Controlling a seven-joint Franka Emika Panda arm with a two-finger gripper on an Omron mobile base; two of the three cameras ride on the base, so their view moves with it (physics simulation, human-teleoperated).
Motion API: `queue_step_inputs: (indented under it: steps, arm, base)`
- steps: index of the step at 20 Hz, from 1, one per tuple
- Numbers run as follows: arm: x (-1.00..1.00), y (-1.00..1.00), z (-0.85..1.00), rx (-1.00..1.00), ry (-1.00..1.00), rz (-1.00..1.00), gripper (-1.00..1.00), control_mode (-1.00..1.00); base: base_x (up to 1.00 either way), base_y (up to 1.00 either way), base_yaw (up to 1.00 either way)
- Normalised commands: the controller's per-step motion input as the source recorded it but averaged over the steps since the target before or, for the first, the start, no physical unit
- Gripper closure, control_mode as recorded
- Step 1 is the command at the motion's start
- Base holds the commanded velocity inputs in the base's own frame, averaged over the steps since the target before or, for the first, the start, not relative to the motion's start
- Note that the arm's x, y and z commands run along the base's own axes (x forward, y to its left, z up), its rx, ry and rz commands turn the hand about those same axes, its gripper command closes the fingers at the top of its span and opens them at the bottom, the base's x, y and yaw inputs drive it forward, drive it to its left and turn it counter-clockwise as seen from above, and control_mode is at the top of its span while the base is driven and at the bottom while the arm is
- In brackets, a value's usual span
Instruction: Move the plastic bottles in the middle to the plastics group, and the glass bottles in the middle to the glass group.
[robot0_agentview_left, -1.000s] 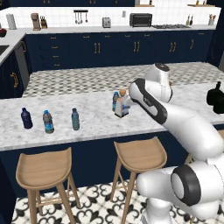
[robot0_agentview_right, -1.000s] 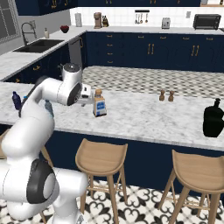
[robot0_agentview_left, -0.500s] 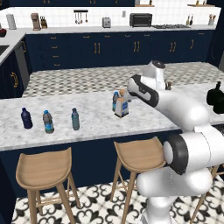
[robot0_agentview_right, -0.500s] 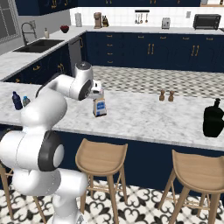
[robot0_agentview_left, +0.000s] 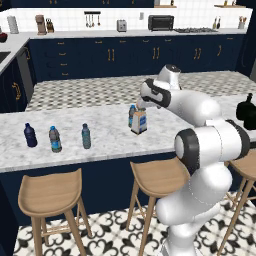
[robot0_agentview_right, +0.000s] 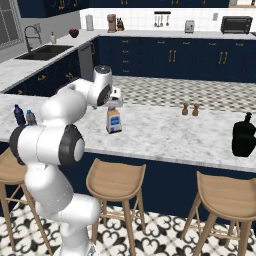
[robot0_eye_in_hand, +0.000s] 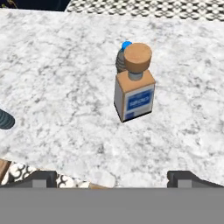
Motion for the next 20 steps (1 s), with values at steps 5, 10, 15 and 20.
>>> queue_step_inputs:
  steps: [5, 10, 15, 20]
  arm:
    - [0.56, 0.0, -0.14, 0.0, 0.03, 0.0, -1.0, -1.0]
    - [0.42, 0.03, -0.19, 0.0, 0.01, 0.0, -1.0, -1.0]
    - [0.29, 0.0, -0.26, -0.02, 0.0, 0.0, -1.0, -1.0]
    - [0.27, 0.03, -0.17, -0.01, 0.0, 0.0, -1.0, -1.0]
  base:
    - [0.0, 0.0, 0.0]
    - [0.0, 0.0, 0.0]
    - [0.0, 0.0, 0.0]
    - [0.0, 0.0, 0.0]
